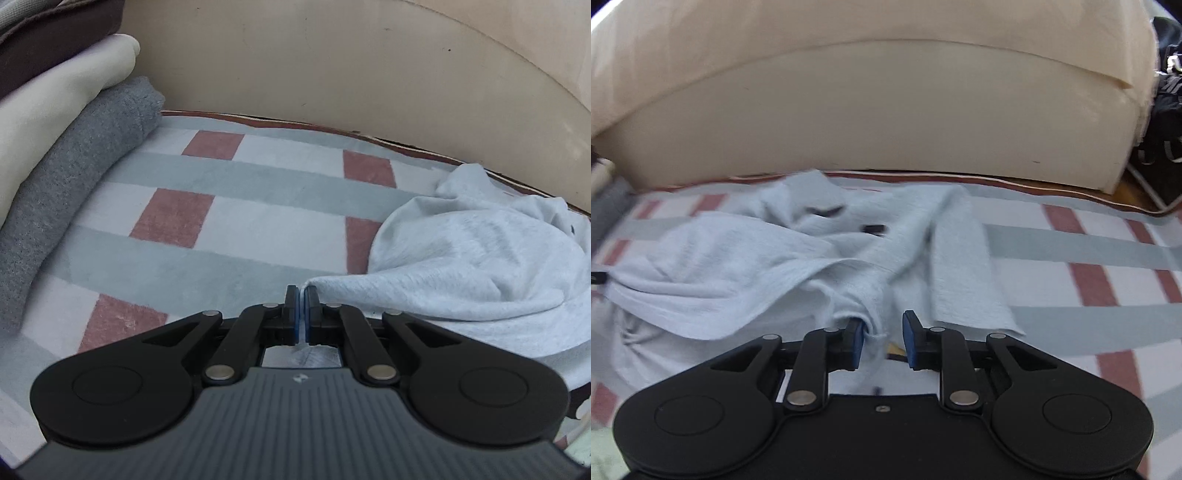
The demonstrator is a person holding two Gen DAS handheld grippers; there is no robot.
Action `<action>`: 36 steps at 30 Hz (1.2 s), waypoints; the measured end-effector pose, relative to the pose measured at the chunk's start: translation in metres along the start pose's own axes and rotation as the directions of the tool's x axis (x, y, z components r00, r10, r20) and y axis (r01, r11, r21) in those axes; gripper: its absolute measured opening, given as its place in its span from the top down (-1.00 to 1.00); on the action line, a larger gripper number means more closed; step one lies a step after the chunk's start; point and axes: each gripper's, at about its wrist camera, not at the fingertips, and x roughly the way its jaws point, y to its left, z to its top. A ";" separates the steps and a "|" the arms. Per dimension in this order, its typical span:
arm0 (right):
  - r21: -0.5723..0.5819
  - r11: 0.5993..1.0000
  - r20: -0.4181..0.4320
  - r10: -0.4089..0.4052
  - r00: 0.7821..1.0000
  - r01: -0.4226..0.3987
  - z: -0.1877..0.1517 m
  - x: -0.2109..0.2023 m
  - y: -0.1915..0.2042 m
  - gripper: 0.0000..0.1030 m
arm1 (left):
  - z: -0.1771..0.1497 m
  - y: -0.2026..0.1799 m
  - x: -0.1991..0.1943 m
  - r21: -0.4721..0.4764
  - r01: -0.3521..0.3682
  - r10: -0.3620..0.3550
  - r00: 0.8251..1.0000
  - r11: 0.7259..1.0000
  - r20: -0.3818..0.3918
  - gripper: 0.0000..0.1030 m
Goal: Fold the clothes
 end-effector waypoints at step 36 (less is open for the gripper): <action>-0.349 0.870 0.307 -0.243 0.920 0.347 0.032 -0.046 0.052 0.88 | 0.004 0.034 0.002 -0.164 0.035 -0.043 0.998 0.986 -0.047 0.93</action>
